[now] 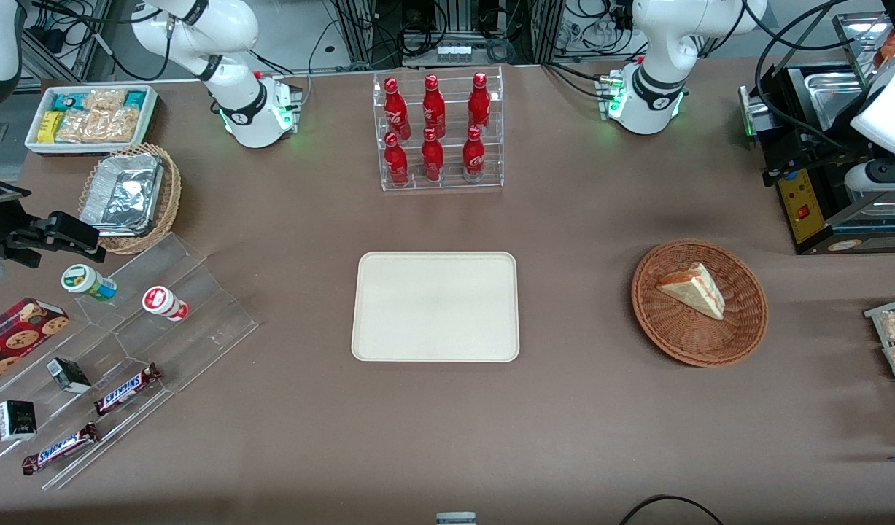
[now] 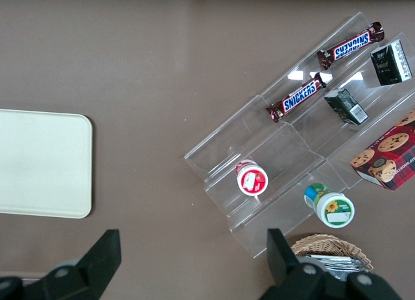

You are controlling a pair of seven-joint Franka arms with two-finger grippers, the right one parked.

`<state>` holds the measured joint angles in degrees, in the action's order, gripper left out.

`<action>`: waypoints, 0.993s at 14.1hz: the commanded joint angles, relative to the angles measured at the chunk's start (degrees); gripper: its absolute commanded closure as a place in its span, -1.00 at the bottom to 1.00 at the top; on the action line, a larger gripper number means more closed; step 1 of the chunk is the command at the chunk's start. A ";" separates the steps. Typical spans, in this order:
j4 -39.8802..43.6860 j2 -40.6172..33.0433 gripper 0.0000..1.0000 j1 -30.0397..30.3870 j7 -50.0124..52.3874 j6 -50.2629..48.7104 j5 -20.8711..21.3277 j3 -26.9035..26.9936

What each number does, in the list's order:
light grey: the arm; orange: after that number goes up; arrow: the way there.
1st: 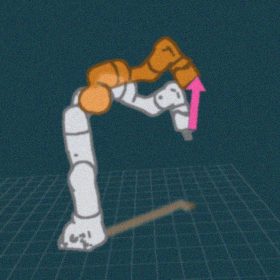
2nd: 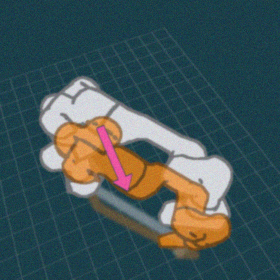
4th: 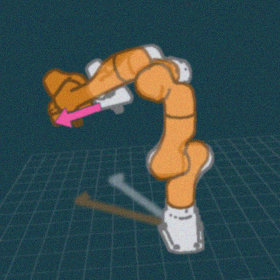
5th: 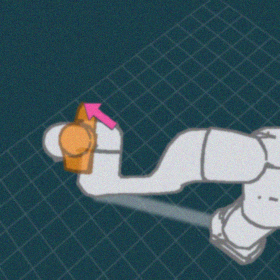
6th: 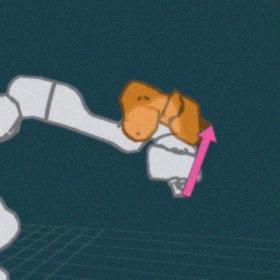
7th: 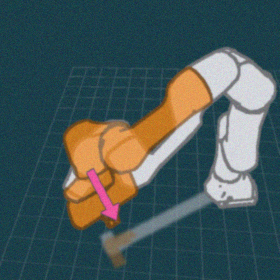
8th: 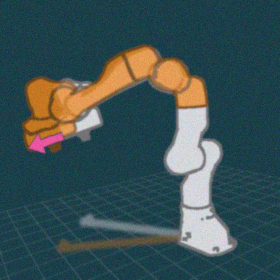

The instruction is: Place sandwich from basket to tray

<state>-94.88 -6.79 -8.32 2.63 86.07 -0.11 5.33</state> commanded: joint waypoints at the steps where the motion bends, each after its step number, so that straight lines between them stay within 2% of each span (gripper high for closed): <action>1: 1.72 0.64 -1.00 0.32 -0.08 -0.73 -0.07 -0.06; 9: 0.76 3.88 -1.00 0.58 -0.09 1.91 0.28 0.12; 14: 0.31 10.64 -1.00 2.17 5.70 4.45 0.19 0.64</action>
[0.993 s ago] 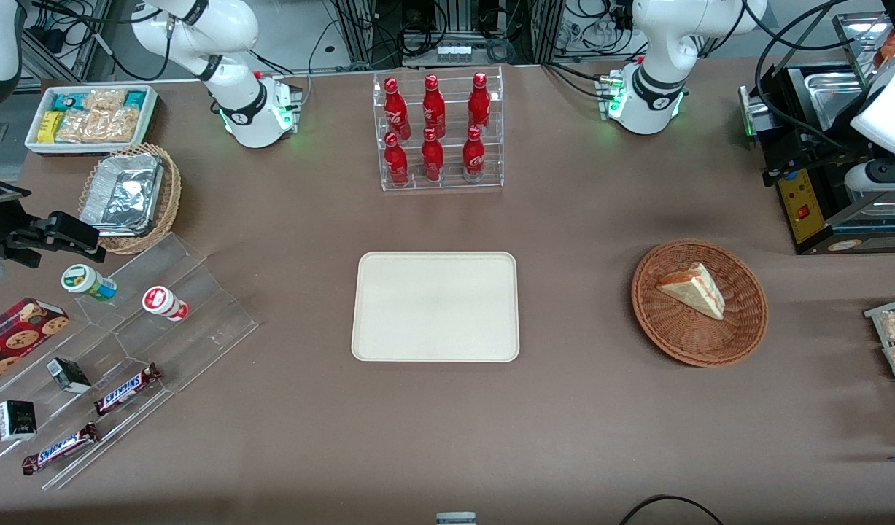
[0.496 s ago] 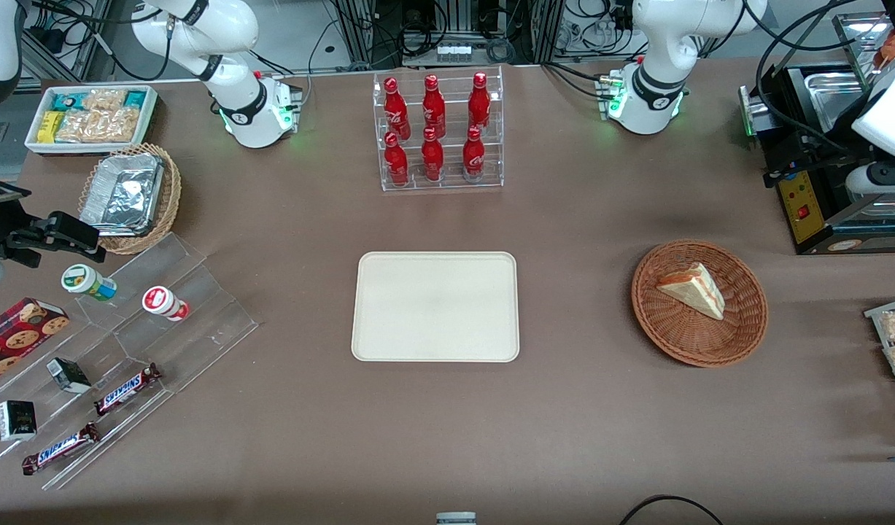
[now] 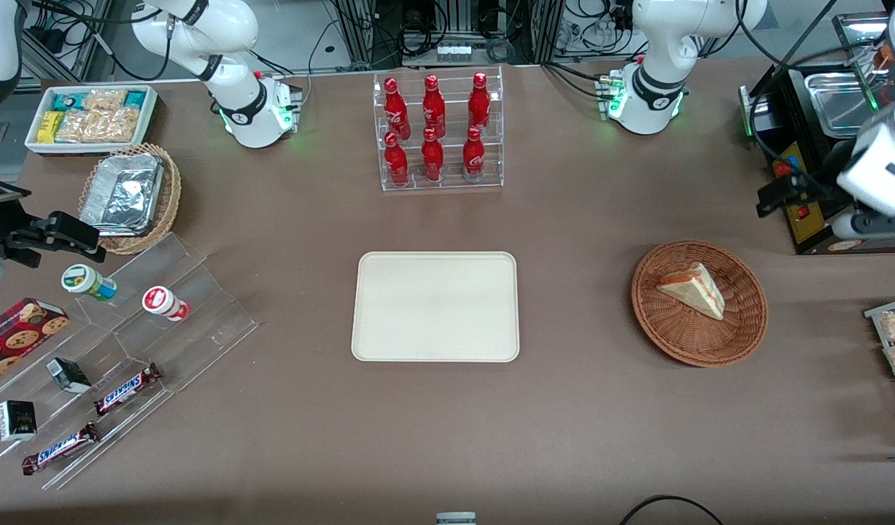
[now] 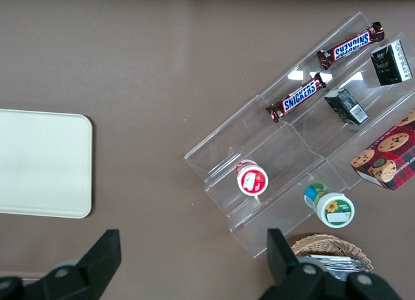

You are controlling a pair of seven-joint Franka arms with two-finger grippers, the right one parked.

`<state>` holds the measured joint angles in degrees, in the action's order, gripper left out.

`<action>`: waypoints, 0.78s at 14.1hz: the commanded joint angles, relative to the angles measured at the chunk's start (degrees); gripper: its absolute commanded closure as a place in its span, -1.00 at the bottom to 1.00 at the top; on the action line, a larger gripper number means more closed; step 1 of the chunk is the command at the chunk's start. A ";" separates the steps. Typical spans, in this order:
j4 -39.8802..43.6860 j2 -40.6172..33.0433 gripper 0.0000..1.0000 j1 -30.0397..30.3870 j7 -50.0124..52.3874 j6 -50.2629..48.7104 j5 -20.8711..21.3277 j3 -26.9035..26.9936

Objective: Place sandwich from basket to tray
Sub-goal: 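Move the open left gripper down over the sandwich in the wicker basket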

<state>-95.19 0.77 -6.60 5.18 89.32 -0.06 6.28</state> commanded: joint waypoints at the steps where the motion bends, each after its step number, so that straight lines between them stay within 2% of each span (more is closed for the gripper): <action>1: 0.62 4.75 -1.00 0.27 6.74 1.65 0.32 -0.31; 3: -2.34 6.70 -1.00 0.10 10.29 5.05 2.07 -0.31; 6: -9.64 6.70 -1.00 0.18 14.92 14.98 2.34 -0.31; 11: -20.28 6.88 -1.00 -0.61 31.80 30.27 1.81 -0.40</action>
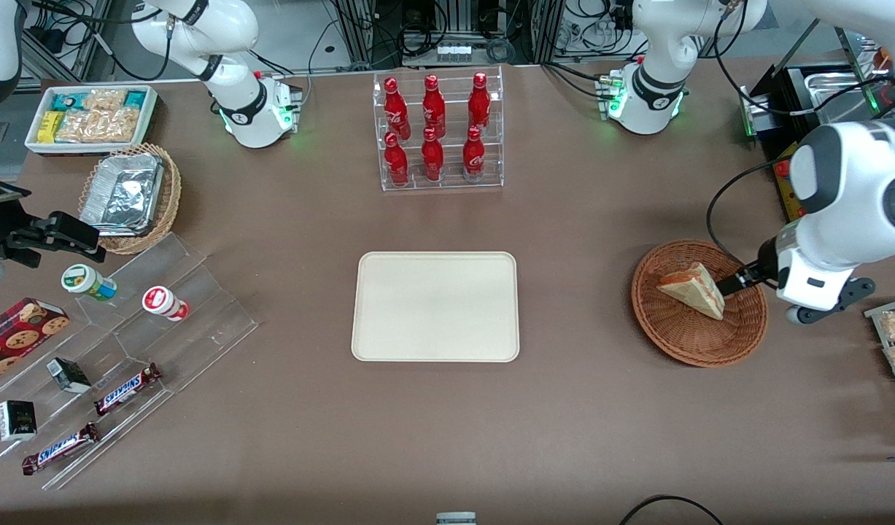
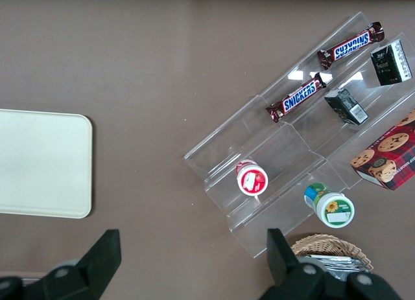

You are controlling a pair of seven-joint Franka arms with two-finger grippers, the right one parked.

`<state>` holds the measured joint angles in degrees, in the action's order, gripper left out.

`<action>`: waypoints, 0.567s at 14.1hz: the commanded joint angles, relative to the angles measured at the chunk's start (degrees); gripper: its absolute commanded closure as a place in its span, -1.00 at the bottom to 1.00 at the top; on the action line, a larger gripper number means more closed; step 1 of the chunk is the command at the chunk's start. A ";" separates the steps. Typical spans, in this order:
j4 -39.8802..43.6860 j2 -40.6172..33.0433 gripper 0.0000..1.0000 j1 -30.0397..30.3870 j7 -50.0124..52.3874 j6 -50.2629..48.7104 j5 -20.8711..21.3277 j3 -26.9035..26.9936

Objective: Place sandwich from basket to tray
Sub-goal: 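Move the open left gripper down over the sandwich in the wicker basket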

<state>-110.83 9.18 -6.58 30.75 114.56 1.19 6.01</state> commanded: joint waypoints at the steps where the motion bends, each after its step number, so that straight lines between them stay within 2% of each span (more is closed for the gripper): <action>1: -6.23 -1.44 -1.00 -0.62 6.94 6.45 0.57 -0.12; 3: -8.87 -1.53 -1.00 0.25 7.74 8.13 0.22 -0.12; 6: -9.67 0.31 -0.98 0.08 17.65 10.15 0.39 -0.12; 8: -12.64 1.71 -0.98 -0.36 20.30 15.14 0.39 -0.12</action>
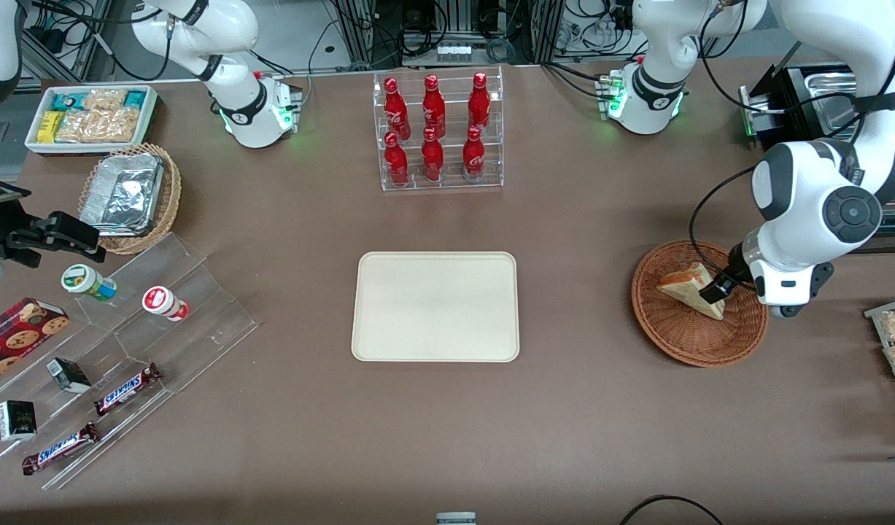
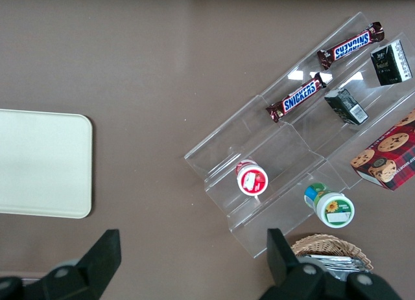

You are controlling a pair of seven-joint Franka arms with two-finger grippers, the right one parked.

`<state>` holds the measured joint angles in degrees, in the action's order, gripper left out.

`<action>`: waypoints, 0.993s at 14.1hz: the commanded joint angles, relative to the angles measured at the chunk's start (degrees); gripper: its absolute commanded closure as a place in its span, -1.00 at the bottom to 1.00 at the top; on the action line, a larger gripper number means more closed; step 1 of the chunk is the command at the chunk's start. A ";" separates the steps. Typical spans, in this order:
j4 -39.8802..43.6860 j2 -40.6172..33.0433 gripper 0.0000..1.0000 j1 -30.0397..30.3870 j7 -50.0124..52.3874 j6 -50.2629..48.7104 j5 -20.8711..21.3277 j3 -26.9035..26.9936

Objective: Place sandwich from basket to tray
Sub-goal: 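Move the open left gripper down over the sandwich in the wicker basket, then close the left gripper on the wrapped sandwich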

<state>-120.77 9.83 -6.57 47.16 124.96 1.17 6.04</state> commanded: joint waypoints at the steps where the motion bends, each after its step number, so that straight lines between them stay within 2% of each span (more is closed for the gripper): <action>1: -4.89 1.59 -0.98 -0.29 4.25 8.16 0.50 -0.15; 7: -5.61 2.83 -0.98 0.42 4.34 8.99 0.77 -0.06; 12: -5.00 6.69 -0.96 0.33 6.81 11.35 0.68 -0.06; 13: -5.00 6.96 -0.85 0.33 6.81 11.36 0.68 -0.06; 14: -5.00 7.05 -0.57 0.33 6.81 11.36 0.77 -0.06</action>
<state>-126.09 16.29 -6.43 52.60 135.48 1.17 6.21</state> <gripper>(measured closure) 0.053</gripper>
